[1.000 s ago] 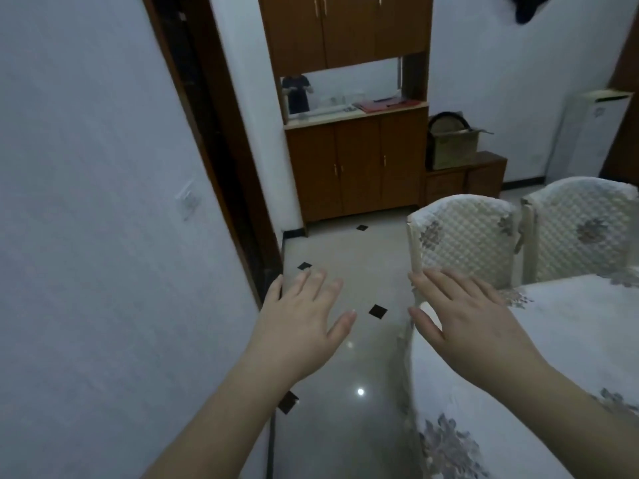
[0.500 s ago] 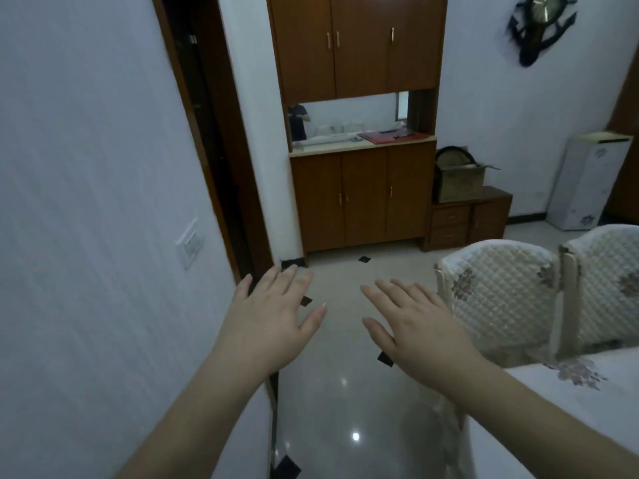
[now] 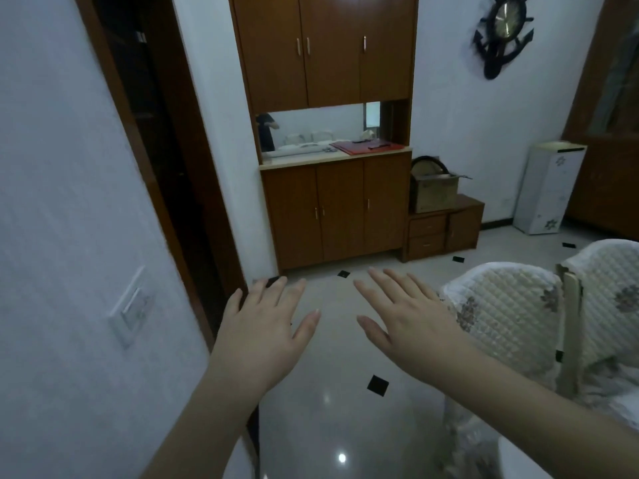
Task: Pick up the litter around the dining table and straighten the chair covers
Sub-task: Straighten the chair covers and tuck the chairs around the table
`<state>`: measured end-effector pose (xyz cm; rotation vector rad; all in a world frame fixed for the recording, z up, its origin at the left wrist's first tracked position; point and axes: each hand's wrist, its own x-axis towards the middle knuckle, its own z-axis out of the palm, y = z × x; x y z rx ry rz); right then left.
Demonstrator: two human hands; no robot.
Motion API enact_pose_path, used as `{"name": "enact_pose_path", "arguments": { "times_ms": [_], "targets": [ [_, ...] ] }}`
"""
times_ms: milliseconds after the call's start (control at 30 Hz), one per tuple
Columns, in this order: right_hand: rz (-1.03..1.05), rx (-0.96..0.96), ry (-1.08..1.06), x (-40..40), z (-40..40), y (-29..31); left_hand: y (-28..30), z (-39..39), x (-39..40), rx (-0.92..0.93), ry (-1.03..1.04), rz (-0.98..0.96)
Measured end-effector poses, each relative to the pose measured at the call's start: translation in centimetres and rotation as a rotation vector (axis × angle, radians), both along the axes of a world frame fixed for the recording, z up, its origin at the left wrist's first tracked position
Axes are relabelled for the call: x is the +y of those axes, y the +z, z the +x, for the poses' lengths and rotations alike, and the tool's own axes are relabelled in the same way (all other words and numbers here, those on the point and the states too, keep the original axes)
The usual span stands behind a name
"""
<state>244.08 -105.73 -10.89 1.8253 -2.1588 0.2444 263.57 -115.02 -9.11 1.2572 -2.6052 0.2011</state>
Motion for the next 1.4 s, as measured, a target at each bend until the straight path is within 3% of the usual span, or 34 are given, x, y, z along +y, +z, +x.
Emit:
{"name": "enact_pose_path", "arguments": {
  "times_ms": [300, 733, 1100, 1400],
  "targets": [
    [0.061, -0.068, 0.034, -11.0, -10.1, 0.0, 0.8, -11.5, -10.7, -0.114, -0.051, 0.017],
    [0.025, -0.137, -0.1, -25.1, -20.9, 0.9, 0.3, -22.2, -26.1, -0.048, -0.085, 0.091],
    [-0.041, -0.084, -0.142, -41.4, -26.8, 1.1, 1.1, -26.8, -44.9, 0.011, -0.065, 0.072],
    [-0.01, -0.112, -0.309, -49.9, -33.6, 0.8, 0.7, -35.5, -56.0, 0.008, -0.191, 0.1]
  ]
}}
